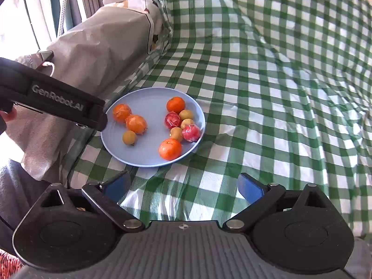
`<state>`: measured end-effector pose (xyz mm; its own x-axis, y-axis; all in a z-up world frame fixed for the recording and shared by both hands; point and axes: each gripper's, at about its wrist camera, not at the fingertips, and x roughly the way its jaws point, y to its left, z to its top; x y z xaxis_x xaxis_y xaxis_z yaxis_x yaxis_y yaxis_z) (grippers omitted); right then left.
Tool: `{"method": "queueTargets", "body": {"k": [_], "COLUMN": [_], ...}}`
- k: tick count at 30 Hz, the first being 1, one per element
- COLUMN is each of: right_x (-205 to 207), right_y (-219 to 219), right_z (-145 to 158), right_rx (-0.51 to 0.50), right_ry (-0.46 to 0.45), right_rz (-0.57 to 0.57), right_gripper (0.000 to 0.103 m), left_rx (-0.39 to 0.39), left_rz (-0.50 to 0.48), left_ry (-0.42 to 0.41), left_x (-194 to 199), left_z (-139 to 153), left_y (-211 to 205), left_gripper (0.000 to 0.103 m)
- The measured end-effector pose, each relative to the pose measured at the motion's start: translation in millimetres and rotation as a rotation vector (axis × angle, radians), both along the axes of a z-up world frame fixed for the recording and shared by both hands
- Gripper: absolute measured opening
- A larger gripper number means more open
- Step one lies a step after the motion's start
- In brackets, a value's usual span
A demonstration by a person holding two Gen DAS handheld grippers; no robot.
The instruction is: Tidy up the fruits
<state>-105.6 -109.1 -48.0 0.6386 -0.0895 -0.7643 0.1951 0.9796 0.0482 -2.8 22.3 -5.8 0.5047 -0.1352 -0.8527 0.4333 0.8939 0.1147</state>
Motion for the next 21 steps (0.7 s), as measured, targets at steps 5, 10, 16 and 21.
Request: {"method": "queueTargets", "body": {"k": [5, 10, 16, 21], "right_x": [-15.3, -23.5, -28.4, -30.1], "right_y": [4.8, 10.2, 14.0, 14.9], "right_z": [12.0, 21.0, 26.6, 29.3], "right_rx": [-0.02, -0.036, -0.046, -0.048], "right_ry": [-0.04, -0.07, -0.085, -0.095], "right_rz": [-0.015, -0.017, -0.014, -0.019], "right_gripper": [0.1, 0.101, 0.101, 0.101], "left_rx": [0.0, 0.007, 0.01, 0.009], "left_rz": [0.006, 0.007, -0.003, -0.005], "left_ry": [-0.019, -0.034, -0.049, -0.051], "left_x": [-16.4, -26.7, -32.1, -32.4], "left_z": [7.6, 12.5, 14.5, 15.6], "left_y": [9.4, 15.8, 17.2, 17.0], "left_gripper": [0.103, 0.103, 0.103, 0.103]}}
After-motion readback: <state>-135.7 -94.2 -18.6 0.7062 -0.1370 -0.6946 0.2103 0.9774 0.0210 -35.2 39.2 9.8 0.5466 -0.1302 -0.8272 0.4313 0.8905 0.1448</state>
